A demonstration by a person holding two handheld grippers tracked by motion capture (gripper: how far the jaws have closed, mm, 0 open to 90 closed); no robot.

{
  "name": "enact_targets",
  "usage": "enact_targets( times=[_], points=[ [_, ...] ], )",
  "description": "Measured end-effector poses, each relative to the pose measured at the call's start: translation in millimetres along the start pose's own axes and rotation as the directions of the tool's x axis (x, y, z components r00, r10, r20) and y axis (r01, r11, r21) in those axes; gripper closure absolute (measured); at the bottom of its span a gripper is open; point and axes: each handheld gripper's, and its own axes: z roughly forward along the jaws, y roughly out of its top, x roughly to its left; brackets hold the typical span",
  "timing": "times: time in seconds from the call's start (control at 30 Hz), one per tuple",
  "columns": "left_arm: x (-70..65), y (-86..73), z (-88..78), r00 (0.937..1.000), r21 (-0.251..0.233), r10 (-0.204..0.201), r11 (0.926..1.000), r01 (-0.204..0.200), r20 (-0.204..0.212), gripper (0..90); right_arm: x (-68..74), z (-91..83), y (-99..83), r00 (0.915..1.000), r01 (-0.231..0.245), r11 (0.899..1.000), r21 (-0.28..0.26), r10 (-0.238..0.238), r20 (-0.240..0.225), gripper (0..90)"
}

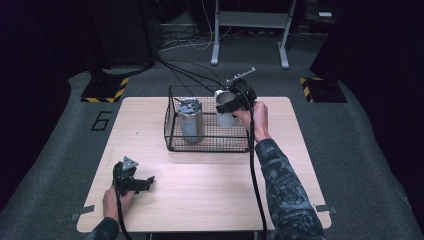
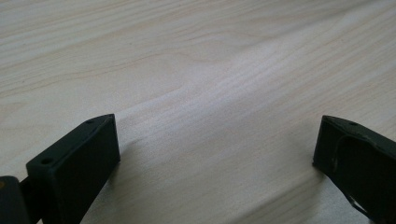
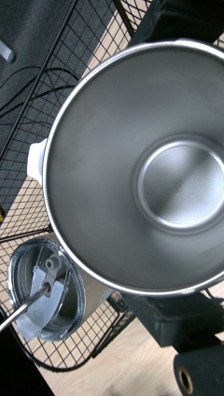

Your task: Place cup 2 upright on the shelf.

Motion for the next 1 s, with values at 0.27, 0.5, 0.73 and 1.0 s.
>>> enact_targets(
  times=[0.27, 0.5, 0.73, 1.0],
  points=[
    [-0.7, -0.1, 0.6, 0.9999, -0.009, -0.012, 0.9999, 0.011, -0.002, 0.0, -5.0, 12.7, -3.8, 0.9999, -0.015, 1.000, 0.021, 0.015, 0.006, 5.9],
    [-0.6, -0.1, 0.6, 1.0000, -0.008, -0.010, 0.9999, 0.010, -0.002, 0.0, -5.2, 23.5, -5.2, 0.9997, -0.023, 0.999, 0.037, 0.023, 0.007, 5.9],
    [-0.6, -0.1, 0.6, 1.0000, -0.009, -0.010, 0.9999, 0.010, -0.002, 0.0, -4.4, 32.7, -7.6, 0.9993, -0.034, 0.998, 0.048, 0.033, 0.014, 5.9],
    [-0.6, -0.1, 0.6, 1.0000, -0.008, -0.010, 0.9999, 0.010, -0.002, 0.0, -7.0, 45.9, -12.6, 0.9978, -0.064, 0.995, 0.071, 0.062, 0.024, 5.9]
  ],
)
